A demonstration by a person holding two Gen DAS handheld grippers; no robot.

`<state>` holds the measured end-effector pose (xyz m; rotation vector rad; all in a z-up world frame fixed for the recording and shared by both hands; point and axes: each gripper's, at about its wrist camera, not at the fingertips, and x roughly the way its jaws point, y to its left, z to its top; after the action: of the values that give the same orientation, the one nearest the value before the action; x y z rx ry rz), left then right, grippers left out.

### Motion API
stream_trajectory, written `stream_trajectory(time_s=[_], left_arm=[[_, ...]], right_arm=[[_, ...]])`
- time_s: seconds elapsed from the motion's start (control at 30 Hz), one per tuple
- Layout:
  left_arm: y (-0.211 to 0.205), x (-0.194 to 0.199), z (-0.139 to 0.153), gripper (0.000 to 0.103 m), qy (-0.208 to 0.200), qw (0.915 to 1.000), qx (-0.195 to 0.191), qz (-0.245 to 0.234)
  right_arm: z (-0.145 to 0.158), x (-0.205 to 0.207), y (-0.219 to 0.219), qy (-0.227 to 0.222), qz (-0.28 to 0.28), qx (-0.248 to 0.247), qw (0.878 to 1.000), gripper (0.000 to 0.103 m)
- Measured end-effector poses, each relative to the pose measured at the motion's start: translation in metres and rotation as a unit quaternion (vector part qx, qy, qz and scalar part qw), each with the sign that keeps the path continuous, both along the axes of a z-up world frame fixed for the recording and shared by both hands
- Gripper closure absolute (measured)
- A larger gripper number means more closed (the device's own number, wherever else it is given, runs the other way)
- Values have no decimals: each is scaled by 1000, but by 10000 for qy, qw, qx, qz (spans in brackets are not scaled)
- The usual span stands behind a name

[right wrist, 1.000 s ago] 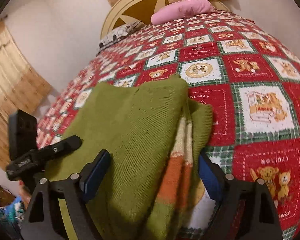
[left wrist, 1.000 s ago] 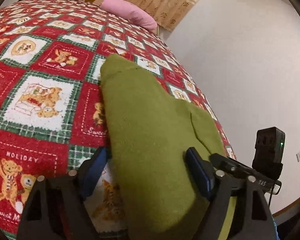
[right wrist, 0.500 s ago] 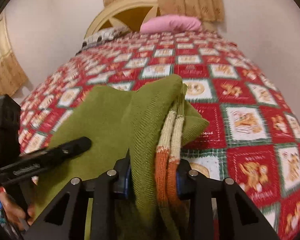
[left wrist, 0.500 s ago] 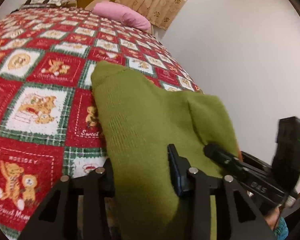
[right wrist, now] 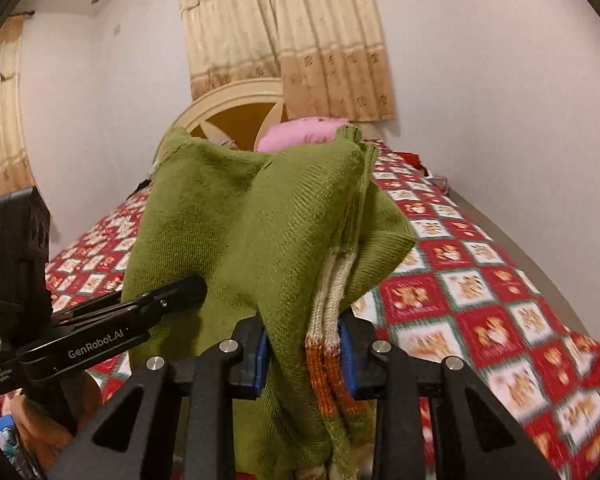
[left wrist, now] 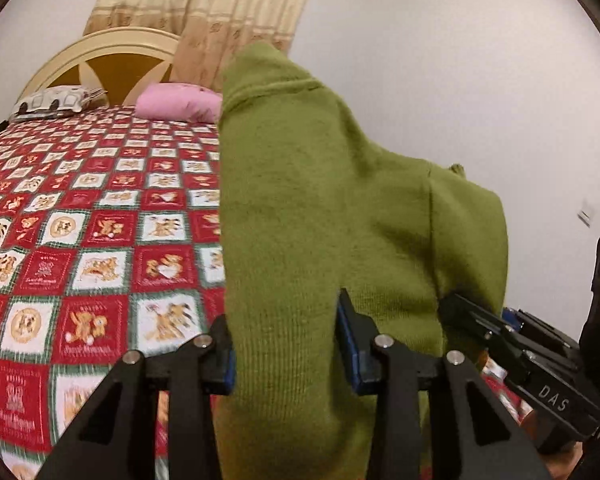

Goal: Fold small clothes

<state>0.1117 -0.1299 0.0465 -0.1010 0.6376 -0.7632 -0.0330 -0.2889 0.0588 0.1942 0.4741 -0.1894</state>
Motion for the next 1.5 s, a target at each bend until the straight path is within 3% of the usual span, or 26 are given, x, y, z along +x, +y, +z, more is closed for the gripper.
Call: stream_trajectory(time_s=[0.23,0.37,0.5,0.6,0.73,0.9,0.93,1.0,1.03,1.1,1.17,1.27,1.37,1.5], left_arm=[[-32,-52,1,62,247,9975,39,-654],[-70,-90,-2,62,242,9934,131,-1113],[-114,-101,-14,62,392,9890,232,-1408],[-150,-95,-33,62,556,9859,360,-1536],[-193,-79,-54,62,361,9857,701,-1488],[-225,-43,-81,61,788,9840,990,-1253],[-227,-39,-84,59,835,9842,997,-1201],[-226,-26,-91,40,1083,9834,1024,-1034],[-226,-24,-94,36,1197,9828,1027,-956],[-220,-19,-98,24,1555,9796,912,-890],[-211,-17,-100,22,1836,9752,759,-978],[-184,-31,-88,22,1780,9760,575,-1113],[-149,-55,-76,13,1449,9825,374,-1113],[-116,-76,-83,11,1607,9781,92,-1321]], right_arm=[[20,-92,-5,-134,-237,-168,9995,77],[15,-139,-26,-61,-554,-287,9980,77],[-1,-169,-65,11,-1013,-242,9946,77],[-19,-171,-97,147,-1293,-203,9913,78],[-51,-151,-136,447,-1495,-315,9872,78],[-80,-119,-174,936,-1694,-495,9798,79],[-86,-115,-182,1048,-1710,-521,9783,79],[-94,-110,-196,1224,-1677,-253,9779,77],[-97,-110,-203,1259,-1664,-17,9780,75],[-105,-117,-222,1304,-1708,478,9755,60],[-110,-125,-228,1276,-1751,840,9726,53],[-103,-161,-230,855,-1947,1254,9690,53],[-82,-206,-204,545,-2355,832,9668,51],[-77,-237,-168,454,-1962,1136,9729,51]])
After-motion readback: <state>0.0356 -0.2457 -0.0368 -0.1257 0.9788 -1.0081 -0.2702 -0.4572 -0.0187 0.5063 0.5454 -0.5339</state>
